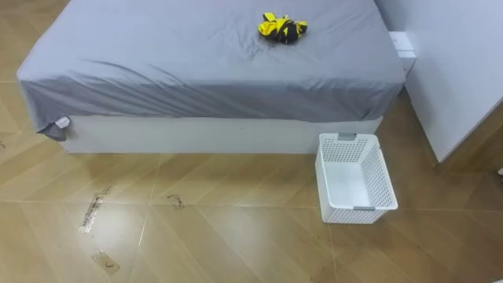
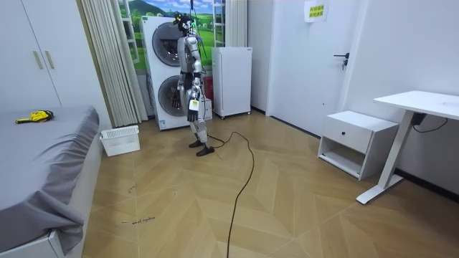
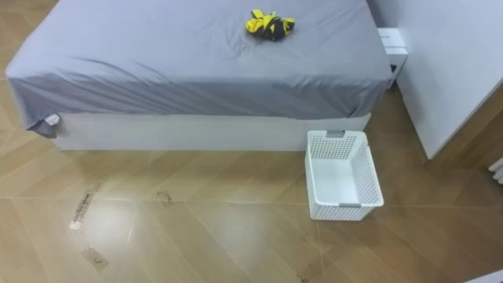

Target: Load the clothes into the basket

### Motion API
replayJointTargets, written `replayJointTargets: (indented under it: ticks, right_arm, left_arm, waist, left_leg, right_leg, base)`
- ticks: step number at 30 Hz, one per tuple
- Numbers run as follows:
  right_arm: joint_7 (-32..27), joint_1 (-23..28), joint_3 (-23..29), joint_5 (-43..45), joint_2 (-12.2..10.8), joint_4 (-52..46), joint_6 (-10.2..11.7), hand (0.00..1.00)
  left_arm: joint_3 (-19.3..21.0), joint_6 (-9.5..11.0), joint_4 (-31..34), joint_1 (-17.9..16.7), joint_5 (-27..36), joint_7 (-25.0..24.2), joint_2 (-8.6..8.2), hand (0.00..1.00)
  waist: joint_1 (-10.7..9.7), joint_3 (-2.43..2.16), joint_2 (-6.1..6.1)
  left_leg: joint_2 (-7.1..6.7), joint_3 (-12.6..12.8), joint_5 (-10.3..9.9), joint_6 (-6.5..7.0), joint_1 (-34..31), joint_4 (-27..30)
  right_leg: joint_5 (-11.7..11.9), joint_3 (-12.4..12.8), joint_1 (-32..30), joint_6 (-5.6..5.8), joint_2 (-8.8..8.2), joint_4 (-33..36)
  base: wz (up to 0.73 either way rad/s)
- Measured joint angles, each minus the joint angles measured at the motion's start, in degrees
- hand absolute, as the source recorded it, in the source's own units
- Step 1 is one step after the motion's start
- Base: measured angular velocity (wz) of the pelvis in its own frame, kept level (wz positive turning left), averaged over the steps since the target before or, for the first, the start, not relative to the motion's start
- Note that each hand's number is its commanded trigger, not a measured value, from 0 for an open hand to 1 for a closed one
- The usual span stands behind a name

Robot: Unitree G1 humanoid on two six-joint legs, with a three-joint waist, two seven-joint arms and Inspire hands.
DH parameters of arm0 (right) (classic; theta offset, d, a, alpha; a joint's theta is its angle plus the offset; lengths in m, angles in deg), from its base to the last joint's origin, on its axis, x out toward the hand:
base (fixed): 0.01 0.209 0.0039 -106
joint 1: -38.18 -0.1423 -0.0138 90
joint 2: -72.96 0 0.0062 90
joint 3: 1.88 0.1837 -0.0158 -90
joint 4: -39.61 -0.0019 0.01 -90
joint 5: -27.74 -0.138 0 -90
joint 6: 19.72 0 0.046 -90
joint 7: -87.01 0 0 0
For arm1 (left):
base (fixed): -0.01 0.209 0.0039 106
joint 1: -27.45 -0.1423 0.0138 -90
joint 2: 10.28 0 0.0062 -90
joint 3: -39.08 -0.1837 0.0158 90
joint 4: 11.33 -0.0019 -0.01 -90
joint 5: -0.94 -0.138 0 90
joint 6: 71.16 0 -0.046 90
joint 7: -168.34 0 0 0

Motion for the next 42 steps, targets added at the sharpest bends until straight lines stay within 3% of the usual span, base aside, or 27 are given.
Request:
replayJointTargets:
  ticks: [25, 28, 32, 36, 37, 38, 40, 41, 42]
  right_arm:
    - [1.5, 0.4, 0.2, -0.7, 0.1, -0.3, 0.0, 0.0]
    - [2.2, 0.1, 0.1, -0.4, 0.3, -0.4, -0.1, 0.0]
    - [2.2, -0.3, 0.0, -0.4, 0.2, -0.2, -0.2, 0.0]
    - [2.5, -0.2, 0.0, -0.7, 0.5, -0.2, 0.0, 0.0]
    - [2.5, 0.0, 0.1, -1.1, 0.7, 0.0, 0.0, 0.0]
    - [2.1, 0.0, 0.1, -1.8, 0.8, 0.0, 0.0, 0.0]
    - [1.9, 0.0, -0.3, -2.2, 0.9, 0.0, -0.1, 0.0]
    - [1.7, -0.1, -0.4, -1.9, 1.1, 0.0, -0.2, 0.0]
    - [1.6, 0.0, -0.4, -1.9, 1.1, 0.0, -0.2, 0.0]
  left_arm:
    - [0.5, 0.0, -0.1, 0.0, 0.1, -0.2, 0.0, 0.0]
    - [0.5, 0.0, 0.0, 0.1, 0.2, -0.2, -0.02, 0.0]
    - [0.9, 0.0, 0.3, -0.2, 3.4, -0.2, 0.09, 0.0]
    - [1.8, 0.0, 1.0, -0.3, 5.3, -0.6, 0.4, 0.0]
    - [1.8, 0.1, 1.1, -0.3, 6.3, -0.7, 0.39, 0.0]
    - [1.5, 0.1, 1.0, -0.3, 7.6, -0.8, 0.38, 0.0]
    - [0.5, 0.3, 1.1, -0.7, 10.5, -0.8, 0.39, 0.0]
    - [0.2, 0.4, 1.2, -1.1, 11.4, -0.5, 0.28, 0.0]
    - [0.1, 0.5, 1.2, -1.5, 11.4, -0.2, 0.29, 0.0]
  waist:
    - [0.0, -0.16, -0.29]
    - [0.2, -0.31, -0.03]
    - [0.1, -0.33, -0.58]
    - [0.2, -0.18, -0.55]
    - [0.1, 0.18, -0.19]
    - [-0.1, -0.12, -0.38]
    - [0.1, -0.12, -0.8]
    - [0.3, 0.0, -0.76]
    - [0.4, 0.0, -0.76]
  left_leg:
    - [0.08, 0.1, 0.0, 0.02, -0.3, 0.0]
    - [0.64, 0.5, -1.1, 0.01, -1.3, 1.0]
    - [1.07, 0.9, -3.2, -0.78, -4.3, 7.8]
    - [2.1, 2.1, -3.4, -1.05, -11.9, 25.2]
    - [2.75, 2.2, -3.4, -0.93, -15.6, 31.4]
    - [2.47, 2.5, -3.9, -0.09, -18.5, 30.5]
    - [0.96, 3.0, -3.2, -0.51, -23.3, 23.9]
    - [0.4, 3.1, -1.2, -1.67, -26.0, 17.2]
    - [0.26, 3.0, 1.0, -1.63, -27.2, 13.9]
  right_leg:
    - [-0.4, -0.3, -0.2, -0.15, 0.06, 0.2]
    - [-1.2, -0.4, -1.9, -0.41, 0.41, 2.2]
    - [-3.1, -0.2, -3.0, -1.03, 0.6, 4.7]
    - [-4.9, 0.3, -2.3, -2.2, 0.26, 6.2]
    - [-5.7, 0.7, -1.2, -2.78, 0.64, 6.4]
    - [-6.8, 0.7, -0.8, -3.23, 0.48, 6.8]
    - [-8.3, 1.1, -0.6, -2.89, -0.89, 7.6]
    - [-9.1, 1.5, 0.0, -2.55, -1.45, 7.4]
    - [-9.7, 1.5, 0.3, -2.42, -1.77, 7.4]
  base:
    - [0.0]
    - [-0.02]
    - [-0.03]
    - [0.02]
    - [0.16]
    - [0.12]
    - [-0.09]
    - [-0.24]
    - [-0.41]
